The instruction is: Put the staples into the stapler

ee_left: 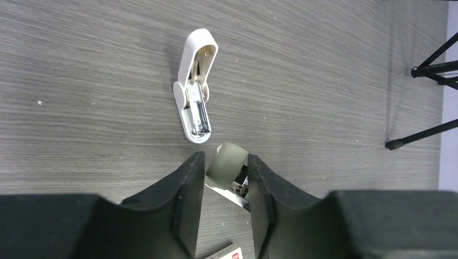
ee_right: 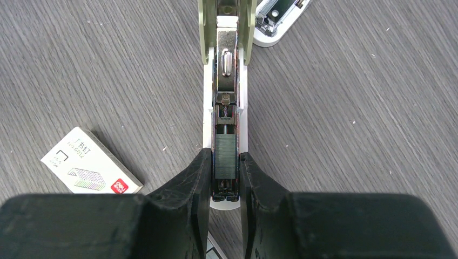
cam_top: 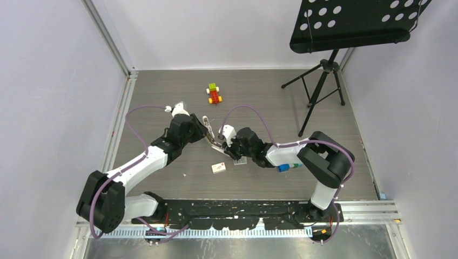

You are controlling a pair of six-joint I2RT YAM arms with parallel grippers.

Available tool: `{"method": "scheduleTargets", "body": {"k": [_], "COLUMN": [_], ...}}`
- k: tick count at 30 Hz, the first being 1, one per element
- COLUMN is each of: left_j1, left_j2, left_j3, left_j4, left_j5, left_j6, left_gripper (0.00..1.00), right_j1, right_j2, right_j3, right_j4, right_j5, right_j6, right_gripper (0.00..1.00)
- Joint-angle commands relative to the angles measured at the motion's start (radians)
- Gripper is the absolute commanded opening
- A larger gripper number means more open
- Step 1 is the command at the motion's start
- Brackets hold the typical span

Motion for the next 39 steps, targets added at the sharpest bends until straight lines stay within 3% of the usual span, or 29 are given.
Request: {"method": "scheduleTargets", "body": {"k": [1,4,9,21,33,39], "left_j1": [0.004,0.004,0.0,-0.133,-0.218,-0.215], "left_j2": [0.02,0.042,0.073,0.005,0.037,-0.062], "left_j3": [0.004,0.012,0.053,0.01,-0.011,-0.032], "left_j4": [0.071,0.087,0.047,0.033,0.097,0.032], "left_j5": [0.053,0.114,0.25,0.205,0.199,0.054], "left_j6": [-0.034,-0.033,-0.017,-0.02,-0.101,-0.066], "left_gripper": [0.32,0.19,0.07,0.07,0.07,0.18], "right_j1": [0.007,0.009,0.009,0.009,0.01,0.009], "right_j2": [0.016,0.019,0.016,0.011,0.001,-0.019], "right_j3": [0.033,0.038,0.041,0.026,0.011,0.002], "right_j4": [0.048,0.039,0.036,0.07,0.1,0.086], "right_j5": [-0.018,-0.02,-0.027,-0.02,-0.021,-0.017], "right_j6": [-0.011,-0.008,-0.005,-0.001,0.011,0.01], "right_gripper": [0.0,0.01,0.04,0.06,0.06,0.15]}}
